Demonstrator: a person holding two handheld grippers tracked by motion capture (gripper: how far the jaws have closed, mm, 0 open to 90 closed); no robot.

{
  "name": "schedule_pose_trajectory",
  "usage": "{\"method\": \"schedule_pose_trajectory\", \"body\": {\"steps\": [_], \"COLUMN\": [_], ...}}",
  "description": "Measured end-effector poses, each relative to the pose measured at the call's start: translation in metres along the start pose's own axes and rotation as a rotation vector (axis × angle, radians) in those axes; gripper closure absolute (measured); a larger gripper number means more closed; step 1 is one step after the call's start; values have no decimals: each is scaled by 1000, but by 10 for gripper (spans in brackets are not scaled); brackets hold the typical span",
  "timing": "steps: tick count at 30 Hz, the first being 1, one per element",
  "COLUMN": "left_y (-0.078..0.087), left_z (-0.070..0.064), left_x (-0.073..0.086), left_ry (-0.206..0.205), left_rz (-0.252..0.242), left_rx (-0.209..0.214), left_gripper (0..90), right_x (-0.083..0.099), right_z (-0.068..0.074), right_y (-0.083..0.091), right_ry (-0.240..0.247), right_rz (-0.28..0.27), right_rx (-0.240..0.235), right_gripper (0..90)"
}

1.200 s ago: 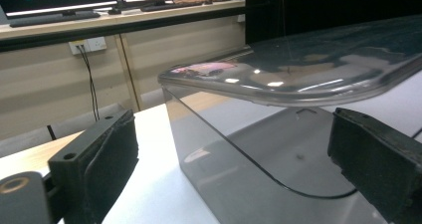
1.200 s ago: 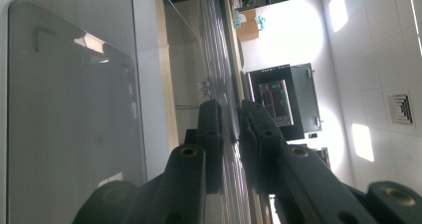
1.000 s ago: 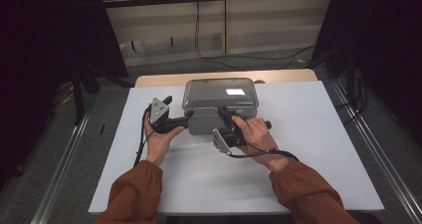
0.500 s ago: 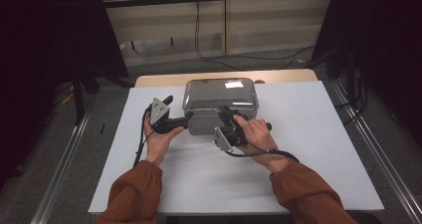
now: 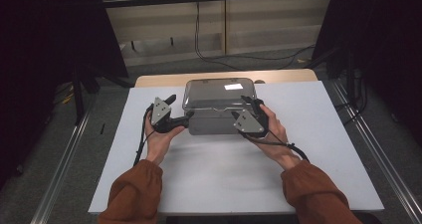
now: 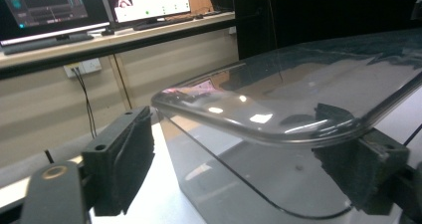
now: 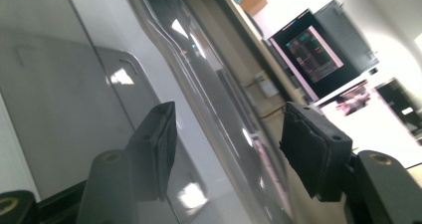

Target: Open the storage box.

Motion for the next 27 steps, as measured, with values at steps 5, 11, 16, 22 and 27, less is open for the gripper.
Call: {"method": "schedule_pose_trajectory", "body": {"steps": [5, 11, 16, 22, 27], "left_y": [-2, -4, -4, -5, -9], "left_z": [-1, -2, -2, 0, 1], "left_x": [-4, -6, -5, -7, -13], "left_ry": [-15, -22, -17, -15, -26], "left_rz": [-1, -3, 5, -11, -19], "left_rx": [9, 22, 39, 40, 40], "left_gripper": [201, 232, 287, 335, 338], "right_x": [15, 26, 36, 40, 41], "right_z": [-12, -24, -28, -36, -39], "right_y": [-2, -5, -12, -17, -19], "right_ry": [-128, -251, -343, -382, -399], "right_rz": [-17, -37, -47, -87, -108], "right_rx": [-16, -41, -65, -18, -41], "right_gripper": [315, 307, 354, 429, 485]}}
Point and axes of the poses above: each handheld gripper's, and its own axes: y roughly backward along the jaws, x roughly out of its underside, z roughly to its left, the point moved 1 cm from there along -y, roughly forward along the jaws, and after that the axes turned 2 degrees about z, right-handed, at the moved point
